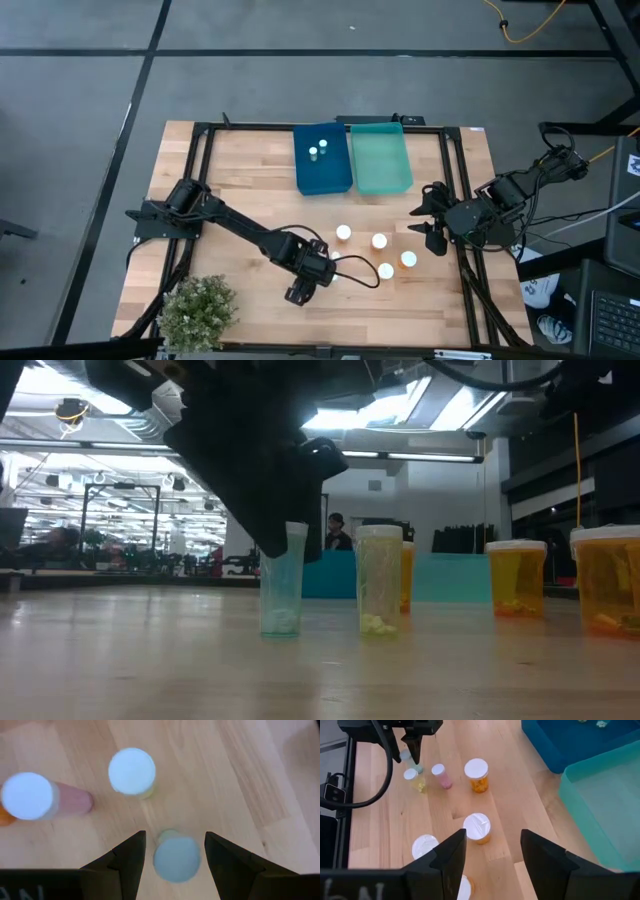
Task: Pick and place medicine bottles into bin by pill shape (circle, oval)
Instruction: Put the blue pill bottle on the blue bin
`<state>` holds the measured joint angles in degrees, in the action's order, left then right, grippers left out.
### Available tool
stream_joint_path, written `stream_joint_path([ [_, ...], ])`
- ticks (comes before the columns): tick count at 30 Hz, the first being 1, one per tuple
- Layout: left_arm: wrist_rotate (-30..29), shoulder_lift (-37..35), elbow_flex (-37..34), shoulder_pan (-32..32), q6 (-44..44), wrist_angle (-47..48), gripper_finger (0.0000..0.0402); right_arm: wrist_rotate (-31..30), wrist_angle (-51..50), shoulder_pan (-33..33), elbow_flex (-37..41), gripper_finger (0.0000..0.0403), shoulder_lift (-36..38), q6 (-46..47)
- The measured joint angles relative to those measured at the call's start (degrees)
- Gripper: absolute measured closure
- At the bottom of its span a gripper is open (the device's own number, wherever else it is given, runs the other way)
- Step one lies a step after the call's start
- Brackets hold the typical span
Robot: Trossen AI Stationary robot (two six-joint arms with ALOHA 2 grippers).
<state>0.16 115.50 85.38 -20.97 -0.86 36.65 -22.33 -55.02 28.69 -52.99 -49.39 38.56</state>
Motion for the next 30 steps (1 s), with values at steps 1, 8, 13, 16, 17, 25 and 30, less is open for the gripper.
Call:
stream_joint_path([
  [1, -0.47, 0.0, 0.0, 0.0, 0.38, -0.09, 0.0213, 0.0, -0.01, 0.0, 0.0, 0.0212, 0.0, 0.01],
  [8, -1.07, 0.0, 0.0, 0.13, 1.42, -0.12, 0.0279, 0.02, -0.07, 0.0, 0.0, 0.0212, 0.0, 0.01],
  [13, -1.12, -1.52, 1.31, 0.75, 2.79, 6.57, 0.0313, 0.04, -0.13, 0.0, 0.0, 0.0212, 0.0, 0.01],
  [16, -2.61, -4.34, 4.37, 1.82, 3.26, 13.85, 0.0313, 0.07, -0.2, 0.0, 0.0, 0.0212, 0.0, 0.03],
  [17, -3.6, -5.5, 5.28, 2.38, 4.19, 15.97, 0.0313, 0.07, -0.21, 0.0, 0.0, 0.0212, 0.0, 0.03],
  [25, -8.58, -13.59, 7.69, 14.66, 15.24, 15.35, 0.0313, 0.0, -0.2, 0.0, 0.0, 0.0212, -0.02, 0.03],
  [30, -4.23, -12.1, 7.62, 28.89, 17.24, 11.31, 0.0312, -0.04, -0.17, 0.0, 0.0, 0.0212, -0.12, 0.24],
])
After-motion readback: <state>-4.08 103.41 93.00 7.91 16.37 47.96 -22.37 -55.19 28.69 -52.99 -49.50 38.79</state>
